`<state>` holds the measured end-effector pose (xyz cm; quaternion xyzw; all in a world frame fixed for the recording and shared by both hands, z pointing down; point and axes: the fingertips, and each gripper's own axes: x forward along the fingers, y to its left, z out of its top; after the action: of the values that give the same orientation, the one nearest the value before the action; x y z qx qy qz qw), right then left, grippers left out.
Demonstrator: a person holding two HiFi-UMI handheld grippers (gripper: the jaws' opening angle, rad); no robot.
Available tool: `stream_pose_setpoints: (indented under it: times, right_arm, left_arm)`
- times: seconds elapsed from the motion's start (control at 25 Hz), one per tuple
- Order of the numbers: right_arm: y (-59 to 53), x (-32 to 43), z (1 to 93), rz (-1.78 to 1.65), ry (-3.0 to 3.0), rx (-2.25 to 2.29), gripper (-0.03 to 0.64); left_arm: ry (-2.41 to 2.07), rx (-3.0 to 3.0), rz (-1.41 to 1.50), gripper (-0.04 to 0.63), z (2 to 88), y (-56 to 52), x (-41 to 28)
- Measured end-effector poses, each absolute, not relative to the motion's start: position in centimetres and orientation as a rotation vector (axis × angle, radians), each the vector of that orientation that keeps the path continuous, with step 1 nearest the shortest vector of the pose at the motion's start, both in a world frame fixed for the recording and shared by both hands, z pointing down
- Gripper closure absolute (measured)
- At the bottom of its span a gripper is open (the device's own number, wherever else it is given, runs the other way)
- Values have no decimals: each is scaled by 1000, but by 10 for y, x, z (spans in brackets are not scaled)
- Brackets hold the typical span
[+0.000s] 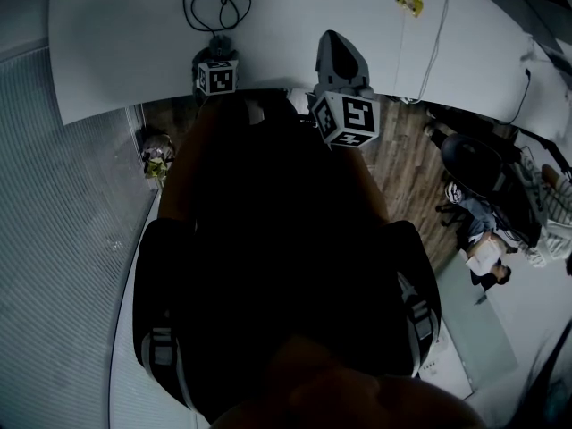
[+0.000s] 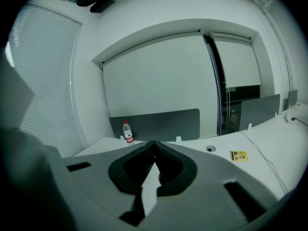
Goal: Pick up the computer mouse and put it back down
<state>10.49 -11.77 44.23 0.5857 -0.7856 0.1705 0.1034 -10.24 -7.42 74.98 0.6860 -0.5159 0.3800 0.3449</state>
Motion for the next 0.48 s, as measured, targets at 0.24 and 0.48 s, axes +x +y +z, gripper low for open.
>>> stream_pose_setpoints:
  times: [0.24,0.48]
  right_arm:
    - [-114,108,443,500,-2316,1734,617]
    - [-113,112,442,495,-2311,1740,617]
  left_arm:
    - [-1329,1793,991,284,750,-74,-99]
    - [-1333,1792,964,276,746,-78,-99]
